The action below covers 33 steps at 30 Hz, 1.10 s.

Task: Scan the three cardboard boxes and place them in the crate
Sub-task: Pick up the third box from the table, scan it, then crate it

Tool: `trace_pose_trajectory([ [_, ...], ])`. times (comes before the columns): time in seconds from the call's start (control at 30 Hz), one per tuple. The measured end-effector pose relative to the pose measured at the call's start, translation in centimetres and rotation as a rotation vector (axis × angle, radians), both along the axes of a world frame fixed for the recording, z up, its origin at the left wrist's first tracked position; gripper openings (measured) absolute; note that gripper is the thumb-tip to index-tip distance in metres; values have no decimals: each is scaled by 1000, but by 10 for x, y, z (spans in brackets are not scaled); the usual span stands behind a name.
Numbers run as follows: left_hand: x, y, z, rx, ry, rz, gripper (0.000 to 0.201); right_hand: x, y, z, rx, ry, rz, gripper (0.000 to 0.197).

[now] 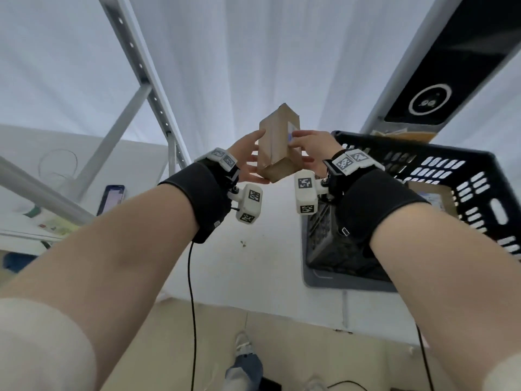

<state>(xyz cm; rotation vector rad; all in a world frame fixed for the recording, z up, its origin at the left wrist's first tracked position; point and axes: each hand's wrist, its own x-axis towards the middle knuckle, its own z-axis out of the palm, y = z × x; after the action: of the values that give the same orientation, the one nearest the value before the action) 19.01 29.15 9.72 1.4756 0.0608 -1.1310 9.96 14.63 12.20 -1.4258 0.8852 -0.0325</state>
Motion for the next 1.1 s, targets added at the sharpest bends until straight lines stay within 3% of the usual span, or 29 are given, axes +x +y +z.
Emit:
trace_pose_trajectory([
  [0.23, -53, -39, 87, -33, -199, -124, 60, -67, -35, 88, -68, -123, 12, 29],
  [0.43, -110, -66, 150, -51, -351, -213, 48, -128, -63, 148, -135, -214, -45, 55],
  [0.57, -149, -85, 184, -87, -440, -229, 52, -171, -80, 183, -149, -295, -16, 42],
  [0.67, -174, -101, 203, -104, -475, -225, 63, -198, -92, 200, -165, -350, -12, 36],
  [0.93, -228, -124, 237, -153, -433, -276, 62, -258, -118, 232, -198, -396, -57, 34],
  [1.03, -239, -128, 250, -151, -443, -305, 50, -276, -126, 242, -234, -377, -70, 29],
  [1.1, -244, -130, 259, -151, -459, -325, 43, -284, -131, 246, -272, -347, -97, 40],
])
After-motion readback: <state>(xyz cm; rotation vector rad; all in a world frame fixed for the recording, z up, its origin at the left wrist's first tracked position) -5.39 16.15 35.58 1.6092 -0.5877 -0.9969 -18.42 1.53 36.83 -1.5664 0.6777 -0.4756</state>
